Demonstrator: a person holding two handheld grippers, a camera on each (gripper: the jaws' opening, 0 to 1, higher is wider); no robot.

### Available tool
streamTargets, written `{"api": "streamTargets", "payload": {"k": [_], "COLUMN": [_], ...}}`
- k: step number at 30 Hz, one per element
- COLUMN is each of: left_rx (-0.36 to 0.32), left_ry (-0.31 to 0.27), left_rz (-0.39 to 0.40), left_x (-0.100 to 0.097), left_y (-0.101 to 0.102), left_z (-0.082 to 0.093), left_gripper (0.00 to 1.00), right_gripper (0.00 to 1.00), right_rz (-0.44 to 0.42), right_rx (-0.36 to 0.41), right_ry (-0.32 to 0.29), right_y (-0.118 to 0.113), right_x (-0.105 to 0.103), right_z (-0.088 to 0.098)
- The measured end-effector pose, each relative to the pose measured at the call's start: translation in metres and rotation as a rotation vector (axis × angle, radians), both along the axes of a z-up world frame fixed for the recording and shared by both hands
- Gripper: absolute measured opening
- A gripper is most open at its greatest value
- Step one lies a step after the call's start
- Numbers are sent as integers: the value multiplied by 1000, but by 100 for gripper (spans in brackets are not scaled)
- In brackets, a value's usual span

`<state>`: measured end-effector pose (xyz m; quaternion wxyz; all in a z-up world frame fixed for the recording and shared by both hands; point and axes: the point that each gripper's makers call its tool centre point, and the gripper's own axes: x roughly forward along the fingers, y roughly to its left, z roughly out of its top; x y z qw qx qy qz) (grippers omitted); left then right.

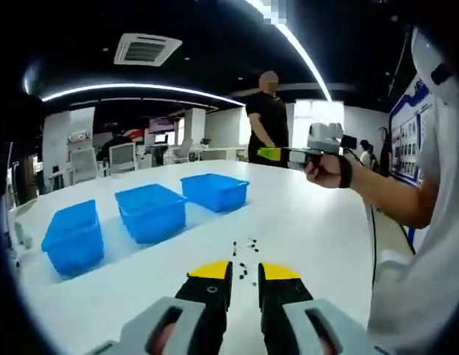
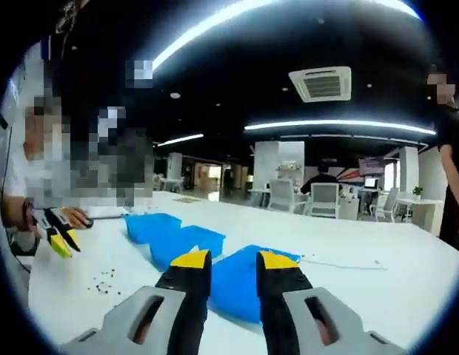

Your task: Pick up the resistors one by one and place each resistor into its matching bin, sorting the parts by color and model until every resistor is separated into the correct bin for its type

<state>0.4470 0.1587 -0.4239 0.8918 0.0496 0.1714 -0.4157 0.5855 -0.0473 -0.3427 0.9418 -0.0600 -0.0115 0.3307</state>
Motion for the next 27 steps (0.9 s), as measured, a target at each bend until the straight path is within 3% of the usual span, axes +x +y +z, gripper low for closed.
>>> {"api": "streamTargets", "payload": {"k": [4,8,13,18,21,24,27], "left_rx": [68,196,240,315,309,340,347], "left_ry": [32,84,145,221,268,292,282], "left_rz": [-46,-107,-137,-163,-170,-163,-161], "left_x": [10,24,46,56,60,62,66], "left_y": [-10,-20,-34,-38,-42,-44,-47], "left_z": [-4,-20,-33,-46,-52,-58,-57], "left_gripper": [17,17,17,17,17,16,15], "right_gripper": [26,26,26,26,26,26,26], "right_rz": [4,-2,18,-8,-40,-61,-69], "right_rx": [-26,-35,-78,-24,-13,0,-5], "right_ry": [-23,-31,-11,-20,-36,-44,-49], "right_y": [-5,-4,-5,-19,-31,-42,-49], "right_x": [-21,-45,-73,-97,-105,-111,-113], "right_z": [-4,-13,-29,-21,-17,-15,-15]}}
